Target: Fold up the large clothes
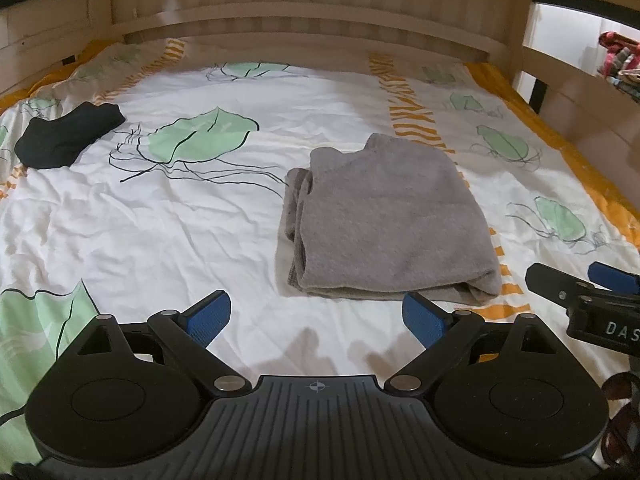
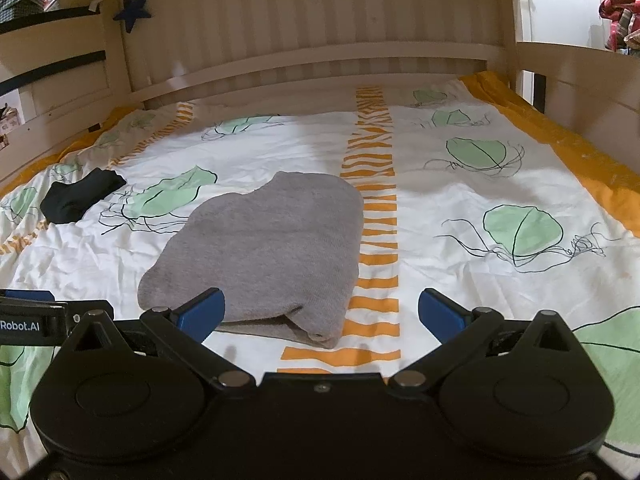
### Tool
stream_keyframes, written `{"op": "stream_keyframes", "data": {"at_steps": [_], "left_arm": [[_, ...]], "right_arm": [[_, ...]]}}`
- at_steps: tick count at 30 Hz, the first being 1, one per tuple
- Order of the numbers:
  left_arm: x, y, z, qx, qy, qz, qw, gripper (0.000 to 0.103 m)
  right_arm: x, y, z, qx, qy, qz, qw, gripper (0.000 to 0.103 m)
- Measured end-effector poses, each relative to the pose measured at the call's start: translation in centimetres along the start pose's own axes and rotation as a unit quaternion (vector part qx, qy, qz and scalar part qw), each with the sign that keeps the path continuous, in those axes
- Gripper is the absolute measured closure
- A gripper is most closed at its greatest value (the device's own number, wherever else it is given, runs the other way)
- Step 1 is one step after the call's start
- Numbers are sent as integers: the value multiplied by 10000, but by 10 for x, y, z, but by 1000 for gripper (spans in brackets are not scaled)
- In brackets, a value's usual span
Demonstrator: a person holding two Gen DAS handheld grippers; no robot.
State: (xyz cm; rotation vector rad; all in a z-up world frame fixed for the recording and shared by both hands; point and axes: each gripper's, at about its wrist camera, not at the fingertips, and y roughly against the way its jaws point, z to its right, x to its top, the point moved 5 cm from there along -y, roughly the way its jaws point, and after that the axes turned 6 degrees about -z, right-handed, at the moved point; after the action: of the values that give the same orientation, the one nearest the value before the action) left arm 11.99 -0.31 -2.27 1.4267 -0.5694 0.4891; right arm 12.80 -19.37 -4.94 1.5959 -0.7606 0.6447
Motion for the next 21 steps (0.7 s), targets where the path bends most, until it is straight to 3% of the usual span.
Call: {"op": "stream_keyframes", "data": {"at_steps": [21], "left_arm": [[-3,-5,4,28,-66,-6,10000,9]], "right_arm": [[-3,-4,0,10,-35,-79,10000,1]]}}
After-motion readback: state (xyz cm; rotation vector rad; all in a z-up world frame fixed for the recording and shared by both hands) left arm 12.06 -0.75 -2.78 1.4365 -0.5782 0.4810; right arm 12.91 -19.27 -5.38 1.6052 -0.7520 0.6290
